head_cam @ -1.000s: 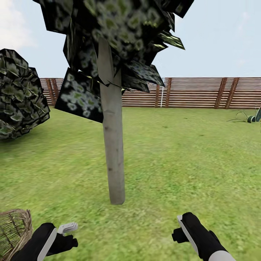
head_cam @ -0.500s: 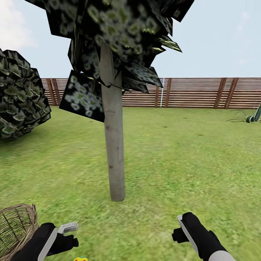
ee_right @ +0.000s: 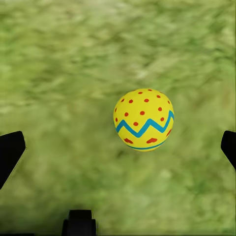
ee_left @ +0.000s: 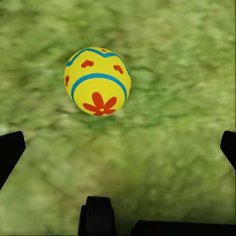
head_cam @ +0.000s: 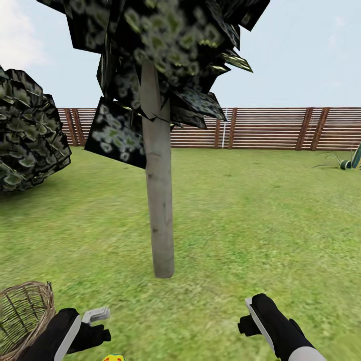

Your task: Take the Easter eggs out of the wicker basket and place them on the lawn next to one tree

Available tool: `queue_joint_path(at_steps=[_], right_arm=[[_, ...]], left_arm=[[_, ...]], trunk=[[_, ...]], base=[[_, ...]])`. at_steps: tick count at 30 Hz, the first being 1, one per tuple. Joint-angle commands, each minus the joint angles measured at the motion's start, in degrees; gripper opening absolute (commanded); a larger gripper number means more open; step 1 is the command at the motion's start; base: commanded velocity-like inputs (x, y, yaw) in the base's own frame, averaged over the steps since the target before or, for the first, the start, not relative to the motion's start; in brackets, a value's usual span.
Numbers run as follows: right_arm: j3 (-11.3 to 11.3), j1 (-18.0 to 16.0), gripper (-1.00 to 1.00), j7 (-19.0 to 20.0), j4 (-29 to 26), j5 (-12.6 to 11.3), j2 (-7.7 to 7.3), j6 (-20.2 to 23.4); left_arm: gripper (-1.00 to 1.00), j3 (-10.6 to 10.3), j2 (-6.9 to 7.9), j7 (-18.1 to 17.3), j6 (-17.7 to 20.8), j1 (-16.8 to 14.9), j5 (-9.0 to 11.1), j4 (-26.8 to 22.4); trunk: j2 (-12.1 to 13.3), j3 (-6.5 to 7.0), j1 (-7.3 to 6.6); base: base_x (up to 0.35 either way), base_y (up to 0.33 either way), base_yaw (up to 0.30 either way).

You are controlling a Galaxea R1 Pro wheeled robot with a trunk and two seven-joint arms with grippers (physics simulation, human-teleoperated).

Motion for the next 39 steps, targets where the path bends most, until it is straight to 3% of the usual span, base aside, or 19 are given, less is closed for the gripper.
queue_joint_path(at_steps=[1,23,39], right_arm=[[0.26,-0.02,1.0,-0.06,-0.08,0.07,-0.06,0.3],[0.33,-0.02,1.0,-0.03,-0.08,0.04,-0.06,0.28],[0.35,-0.06,1.0,-0.01,-0.08,0.07,-0.06,0.21]], left_arm=[[1.0,0.11,-0.06,-0.36,0.24,-0.03,-0.23,-0.03],[1.0,0.02,-0.12,-0.36,0.25,-0.03,-0.26,-0.03],[1.0,0.05,-0.12,-0.36,0.25,-0.03,-0.17,-0.11]], trunk=[[-0.03,-0.06,-0.02],[-0.03,-0.06,-0.02],[-0.03,-0.06,-0.02]], base=[[-0.132,0.246,0.0],[-0.196,0.285,-0.002],[-0.176,0.296,-0.276]])
